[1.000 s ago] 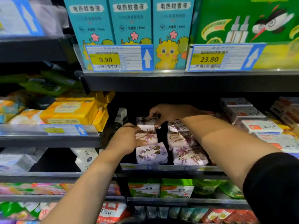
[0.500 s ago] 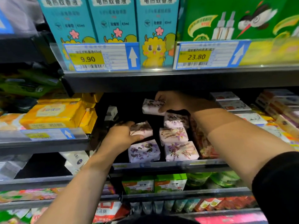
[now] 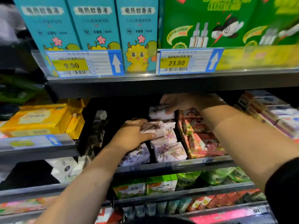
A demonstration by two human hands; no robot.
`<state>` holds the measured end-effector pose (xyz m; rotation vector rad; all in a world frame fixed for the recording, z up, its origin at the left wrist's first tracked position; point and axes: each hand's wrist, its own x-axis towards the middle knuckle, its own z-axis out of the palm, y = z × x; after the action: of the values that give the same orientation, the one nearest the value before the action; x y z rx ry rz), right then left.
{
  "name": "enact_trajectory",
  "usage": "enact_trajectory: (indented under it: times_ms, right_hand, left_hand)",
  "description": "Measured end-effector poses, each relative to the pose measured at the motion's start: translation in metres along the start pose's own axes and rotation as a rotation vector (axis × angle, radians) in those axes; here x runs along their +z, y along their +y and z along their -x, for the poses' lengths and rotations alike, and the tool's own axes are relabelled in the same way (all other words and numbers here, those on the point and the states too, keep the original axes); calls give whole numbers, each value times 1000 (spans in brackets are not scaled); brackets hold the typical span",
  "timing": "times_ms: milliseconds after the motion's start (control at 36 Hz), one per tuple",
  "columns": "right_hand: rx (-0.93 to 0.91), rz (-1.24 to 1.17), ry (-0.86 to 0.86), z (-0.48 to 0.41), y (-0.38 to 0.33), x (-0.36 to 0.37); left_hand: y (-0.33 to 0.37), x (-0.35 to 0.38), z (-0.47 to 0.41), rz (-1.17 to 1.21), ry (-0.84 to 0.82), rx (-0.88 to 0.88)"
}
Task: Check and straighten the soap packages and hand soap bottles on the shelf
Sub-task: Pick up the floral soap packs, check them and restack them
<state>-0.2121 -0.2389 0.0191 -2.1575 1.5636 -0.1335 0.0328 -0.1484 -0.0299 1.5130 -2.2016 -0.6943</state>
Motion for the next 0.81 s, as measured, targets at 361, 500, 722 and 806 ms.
enact_trajectory:
  times_ms: [361,500,722,806]
  right_hand:
    - [-27,121,23,-26,-14,19]
    - [19,117,-124,-22,-13,13]
    - [78,114,-138,-25,-4,22]
    - [59,121,-143,-22,-2,22]
  left_hand:
    - [-4,-3,-8,210,-120,-17]
    - [-2,4,-9,322,-97,-69]
    - [-10,18,-9,373,-204,-159]
    - [1,16,-6,319,-230,-122]
